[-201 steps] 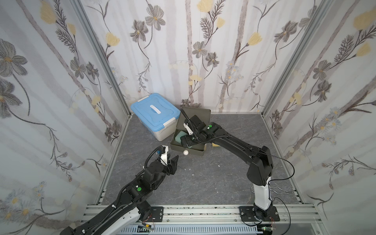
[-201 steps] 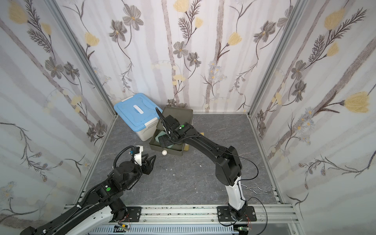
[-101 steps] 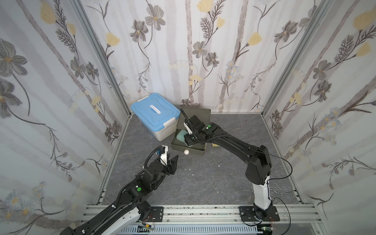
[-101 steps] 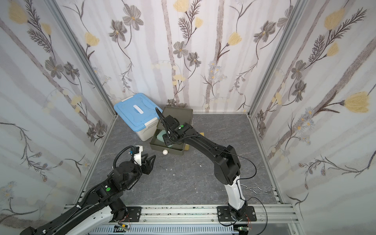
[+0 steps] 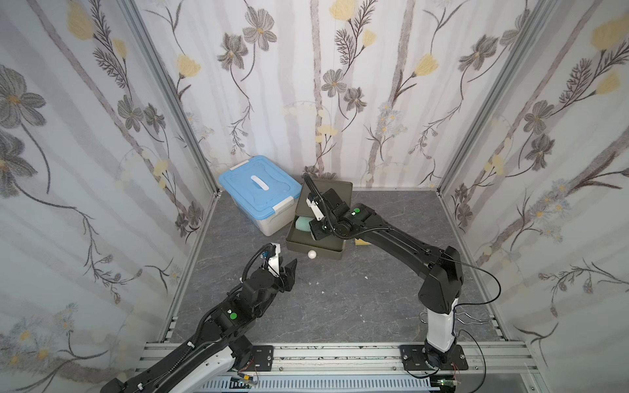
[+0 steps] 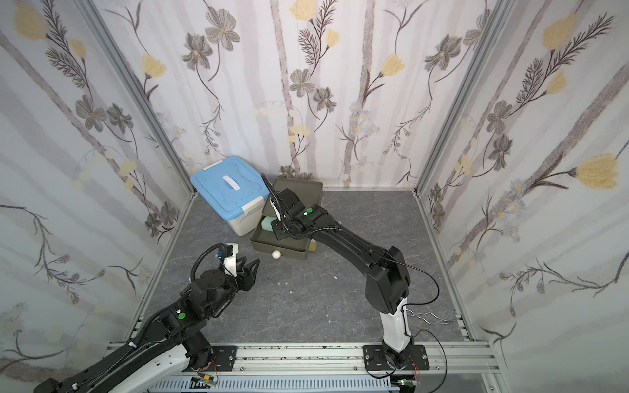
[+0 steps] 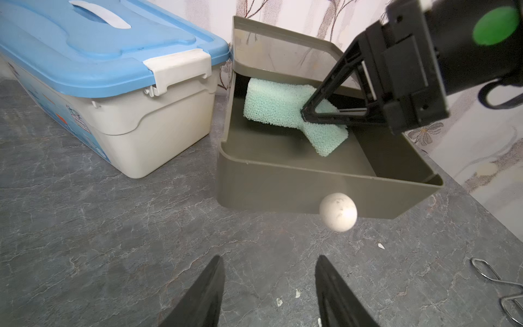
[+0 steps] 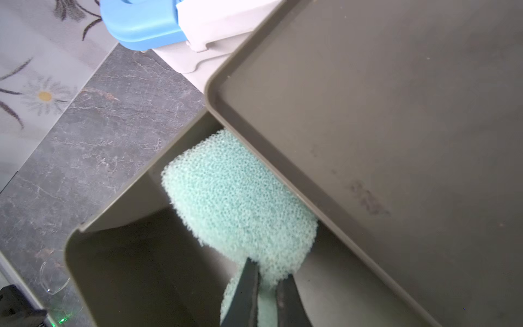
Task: Take the sponge out of the drawer
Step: Pick up the sponge from the drawer.
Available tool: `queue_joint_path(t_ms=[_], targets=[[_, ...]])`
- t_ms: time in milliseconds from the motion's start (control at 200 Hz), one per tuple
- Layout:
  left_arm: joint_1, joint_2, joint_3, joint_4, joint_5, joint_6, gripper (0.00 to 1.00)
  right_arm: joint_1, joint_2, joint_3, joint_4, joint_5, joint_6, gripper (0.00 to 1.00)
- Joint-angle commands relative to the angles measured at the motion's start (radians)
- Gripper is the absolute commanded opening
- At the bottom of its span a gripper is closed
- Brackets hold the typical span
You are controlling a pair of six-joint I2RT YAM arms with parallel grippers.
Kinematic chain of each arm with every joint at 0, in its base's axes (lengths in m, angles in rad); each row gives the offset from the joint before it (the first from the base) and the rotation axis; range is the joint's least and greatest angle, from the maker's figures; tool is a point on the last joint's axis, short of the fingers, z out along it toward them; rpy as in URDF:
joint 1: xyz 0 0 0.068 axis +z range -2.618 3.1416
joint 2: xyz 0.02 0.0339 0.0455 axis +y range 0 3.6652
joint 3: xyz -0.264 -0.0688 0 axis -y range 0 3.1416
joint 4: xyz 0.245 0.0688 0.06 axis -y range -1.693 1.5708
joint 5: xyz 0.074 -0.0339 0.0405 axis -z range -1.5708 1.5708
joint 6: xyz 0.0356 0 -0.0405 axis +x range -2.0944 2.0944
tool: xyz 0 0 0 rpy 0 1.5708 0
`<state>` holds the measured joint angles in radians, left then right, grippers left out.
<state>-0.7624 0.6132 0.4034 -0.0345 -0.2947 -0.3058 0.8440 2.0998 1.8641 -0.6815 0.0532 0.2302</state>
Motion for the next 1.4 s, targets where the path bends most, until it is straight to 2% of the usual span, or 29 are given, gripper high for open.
queue_joint_path(t_ms=[0,125,375,769,1014,1179,1339,1394], targets=[[0.002,-0.001,0.000,-0.004,-0.020,0.008,0.54,0.001,-0.024,-0.001,0.062,-0.005,-0.061,0.06],[0.000,-0.001,0.003,-0.005,-0.019,0.007,0.54,0.001,-0.043,-0.008,0.059,0.005,-0.088,0.06],[0.002,0.003,0.010,-0.007,-0.022,0.008,0.54,0.003,-0.099,-0.062,0.070,-0.055,-0.119,0.06],[0.002,0.034,0.025,0.000,-0.015,0.001,0.54,0.007,-0.176,-0.157,0.112,-0.079,-0.102,0.06],[0.002,0.033,0.034,-0.007,-0.011,0.004,0.54,-0.003,-0.323,-0.270,0.210,-0.031,-0.068,0.07],[0.002,0.035,0.037,-0.008,-0.006,0.002,0.54,-0.062,-0.412,-0.331,0.230,0.042,-0.040,0.08],[0.002,0.033,0.038,-0.008,-0.003,0.002,0.53,-0.209,-0.482,-0.439,0.266,0.107,0.024,0.09],[0.001,0.031,0.039,-0.010,0.000,0.000,0.53,-0.275,-0.511,-0.498,0.288,0.092,0.054,0.09]])
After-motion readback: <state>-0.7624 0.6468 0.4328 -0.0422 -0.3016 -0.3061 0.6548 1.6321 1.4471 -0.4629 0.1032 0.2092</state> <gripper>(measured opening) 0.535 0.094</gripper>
